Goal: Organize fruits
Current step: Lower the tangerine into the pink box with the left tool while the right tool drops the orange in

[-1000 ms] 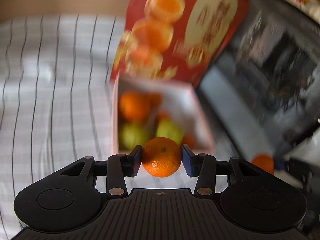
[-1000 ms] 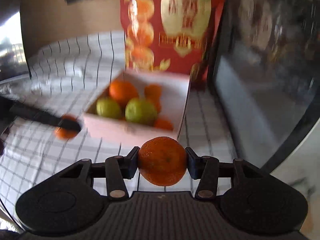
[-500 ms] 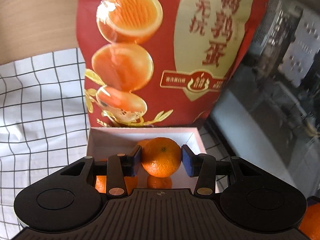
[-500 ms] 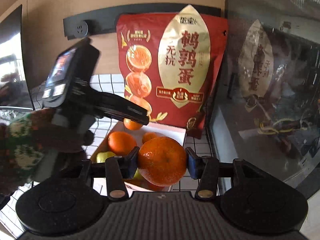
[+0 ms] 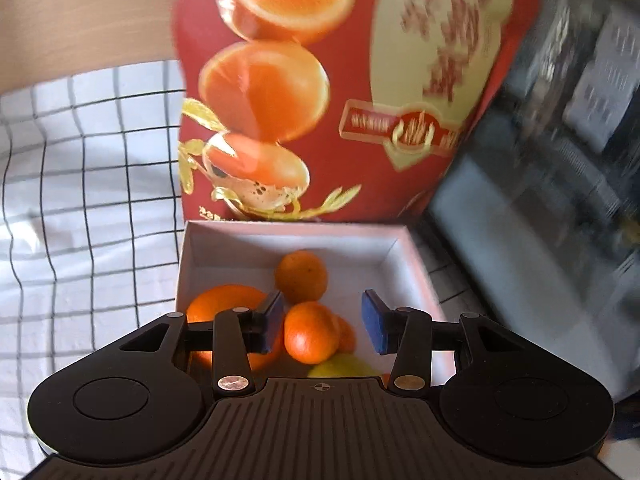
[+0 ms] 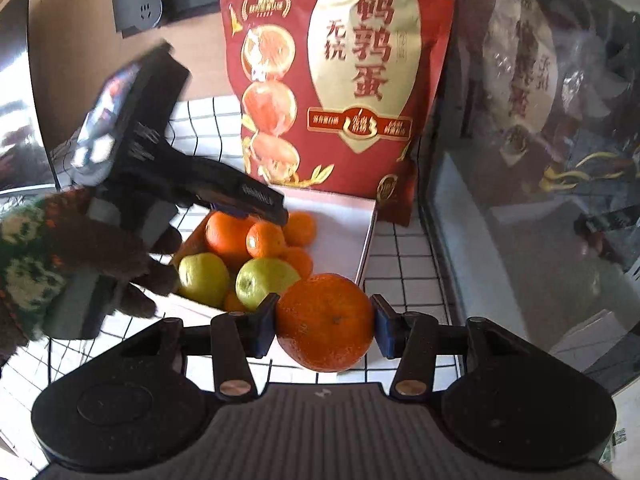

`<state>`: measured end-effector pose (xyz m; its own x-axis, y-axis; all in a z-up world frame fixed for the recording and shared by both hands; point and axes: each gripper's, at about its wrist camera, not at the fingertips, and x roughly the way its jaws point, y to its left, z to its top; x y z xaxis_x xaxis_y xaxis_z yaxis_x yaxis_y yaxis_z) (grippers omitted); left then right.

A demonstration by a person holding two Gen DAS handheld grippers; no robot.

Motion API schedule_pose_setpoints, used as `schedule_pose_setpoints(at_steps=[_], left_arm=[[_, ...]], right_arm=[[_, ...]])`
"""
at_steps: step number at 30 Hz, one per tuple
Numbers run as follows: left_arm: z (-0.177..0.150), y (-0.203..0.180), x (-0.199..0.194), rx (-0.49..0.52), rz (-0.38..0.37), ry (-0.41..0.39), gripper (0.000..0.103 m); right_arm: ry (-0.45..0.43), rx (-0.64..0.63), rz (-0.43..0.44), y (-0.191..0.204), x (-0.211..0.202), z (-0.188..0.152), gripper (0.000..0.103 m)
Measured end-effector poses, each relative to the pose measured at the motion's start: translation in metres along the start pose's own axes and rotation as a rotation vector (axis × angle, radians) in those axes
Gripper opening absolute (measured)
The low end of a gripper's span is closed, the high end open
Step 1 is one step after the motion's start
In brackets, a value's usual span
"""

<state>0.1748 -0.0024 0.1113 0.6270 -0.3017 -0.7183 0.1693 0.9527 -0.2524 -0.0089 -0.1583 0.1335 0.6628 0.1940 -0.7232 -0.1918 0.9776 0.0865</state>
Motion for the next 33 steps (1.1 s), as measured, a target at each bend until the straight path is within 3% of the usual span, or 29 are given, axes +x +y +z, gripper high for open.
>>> schedule_pose_setpoints(at_steps=[5,13,16,22,25,32,33], left_arm=[[-0.028,0.031,-0.044,-0.074,-0.025,-0.032,0.047],[-0.124,0.090,-0.106,-0.231,0.050,0.132,0.047],[-0.145,0.102,-0.128,-0.268,0.065,0.143,0.047],[-0.145,0.093,-0.169,-0.166,0.159,0.052,0.047],[-0.142,0.089,-0.185,-0.152,0.175,0.010,0.047],[-0.138,0.079,-0.189,-0.134,0.179,-0.013,0.047],[-0.138,0.078,-0.186,-0.131,0.176,-0.010,0.047]], right_arm=[[0.026,-0.009,0.007,0.007,0.008,-0.002,0.048],[0.042,-0.018,0.038,0.021,0.032,0.015,0.048],[0.039,-0.013,0.074,0.033,0.050,0.040,0.048],[0.062,0.072,0.160,0.053,0.099,0.106,0.048],[0.098,0.124,0.161,0.057,0.129,0.129,0.048],[0.162,0.175,0.119,0.066,0.174,0.136,0.049],[0.162,0.175,0.115,0.067,0.176,0.135,0.054]])
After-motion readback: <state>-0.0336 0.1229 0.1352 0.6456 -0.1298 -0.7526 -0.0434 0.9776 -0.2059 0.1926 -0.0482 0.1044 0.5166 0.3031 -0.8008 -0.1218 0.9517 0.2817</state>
